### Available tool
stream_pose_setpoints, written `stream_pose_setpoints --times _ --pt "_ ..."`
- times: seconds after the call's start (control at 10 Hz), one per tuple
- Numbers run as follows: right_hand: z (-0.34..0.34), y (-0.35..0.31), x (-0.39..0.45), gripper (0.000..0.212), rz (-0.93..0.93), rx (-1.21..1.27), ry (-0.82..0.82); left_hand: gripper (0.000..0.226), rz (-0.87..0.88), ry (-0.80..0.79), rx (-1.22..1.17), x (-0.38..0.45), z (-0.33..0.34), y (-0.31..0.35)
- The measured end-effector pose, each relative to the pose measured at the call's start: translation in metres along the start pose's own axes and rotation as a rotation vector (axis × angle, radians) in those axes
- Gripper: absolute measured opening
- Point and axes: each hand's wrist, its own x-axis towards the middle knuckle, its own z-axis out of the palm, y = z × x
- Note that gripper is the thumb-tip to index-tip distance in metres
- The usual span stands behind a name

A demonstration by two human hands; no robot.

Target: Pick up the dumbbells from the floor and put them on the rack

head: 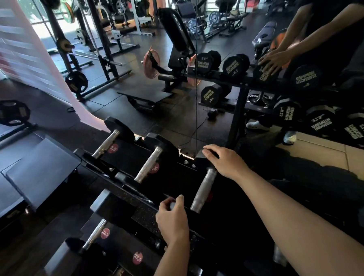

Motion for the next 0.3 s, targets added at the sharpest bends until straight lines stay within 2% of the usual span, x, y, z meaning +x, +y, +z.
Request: stream_pose_setpoints --times 0.2,0.3 --pt "-0.014 -0.008 -0.016 0.058 0.010 -0.034 0.023 0.050 0.165 -0.005 0.079 0.002 -0.005 0.025" --pt "-0.025 -0.009 -0.024 0.056 -0.002 -0.004 0.047 0.054 0.196 -0.042 0.103 0.001 -0.005 0.036"
